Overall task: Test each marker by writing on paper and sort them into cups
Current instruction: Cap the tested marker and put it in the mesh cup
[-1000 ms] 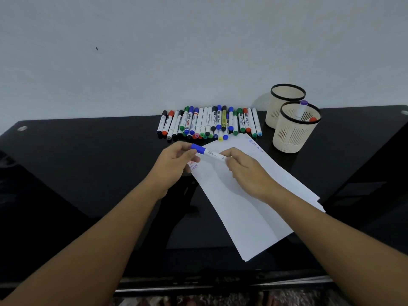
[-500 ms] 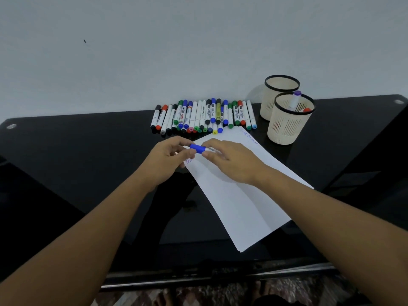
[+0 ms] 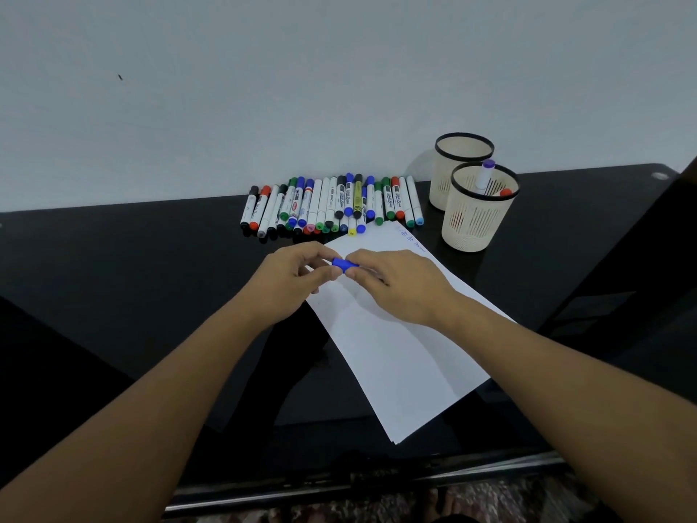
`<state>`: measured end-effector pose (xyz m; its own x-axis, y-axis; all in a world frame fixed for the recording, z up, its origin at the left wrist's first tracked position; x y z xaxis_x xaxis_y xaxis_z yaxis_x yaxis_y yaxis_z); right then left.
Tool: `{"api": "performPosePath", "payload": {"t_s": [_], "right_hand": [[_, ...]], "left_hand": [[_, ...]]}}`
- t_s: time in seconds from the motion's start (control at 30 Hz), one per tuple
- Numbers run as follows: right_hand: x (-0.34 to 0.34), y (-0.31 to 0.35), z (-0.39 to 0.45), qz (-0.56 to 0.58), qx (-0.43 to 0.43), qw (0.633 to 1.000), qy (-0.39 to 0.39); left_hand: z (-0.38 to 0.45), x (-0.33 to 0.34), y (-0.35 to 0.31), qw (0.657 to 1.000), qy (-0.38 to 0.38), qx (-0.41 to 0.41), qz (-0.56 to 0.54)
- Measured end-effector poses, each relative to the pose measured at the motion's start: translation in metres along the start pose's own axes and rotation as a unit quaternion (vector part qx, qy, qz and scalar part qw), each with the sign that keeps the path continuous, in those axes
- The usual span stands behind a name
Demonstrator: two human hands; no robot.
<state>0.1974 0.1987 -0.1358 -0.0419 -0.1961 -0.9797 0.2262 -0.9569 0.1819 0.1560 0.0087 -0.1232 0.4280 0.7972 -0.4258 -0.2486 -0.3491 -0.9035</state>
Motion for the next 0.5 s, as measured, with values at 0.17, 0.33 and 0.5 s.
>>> {"api": "performPosePath", "payload": {"t_s": [0.17, 0.33, 0.5], "right_hand": [[0.0029, 0.0007, -0.0006, -0.015, 0.011, 1.0, -0.006], [0.0043, 0.0024, -0.0005, 0.01, 0.007, 0.999, 0.043], [0.0031, 0.0056, -0.0024, -0.022, -0.013, 0.999, 0.019]], "left_hand": [[0.0001, 0.0017, 0.0021, 1.0, 0.009, -0.006, 0.006], [-0.0005, 0.0007, 0.0056, 1.0, 0.001, -0.017, -0.015], [-0.0023, -0.0018, 0.0035, 0.999, 0.009, -0.019, -0.047]]}}
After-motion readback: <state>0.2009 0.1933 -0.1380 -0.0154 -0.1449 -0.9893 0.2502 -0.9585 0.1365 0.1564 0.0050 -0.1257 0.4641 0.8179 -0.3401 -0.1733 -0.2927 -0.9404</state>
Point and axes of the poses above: each hand's wrist, its own z-axis towards the middle knuckle, its own x-axis out of the palm, y = z × x, the point moved 3 cm from there along z, towards the middle knuckle, and after that the axes turned 12 degrees about -z, right-handed, at the moved point
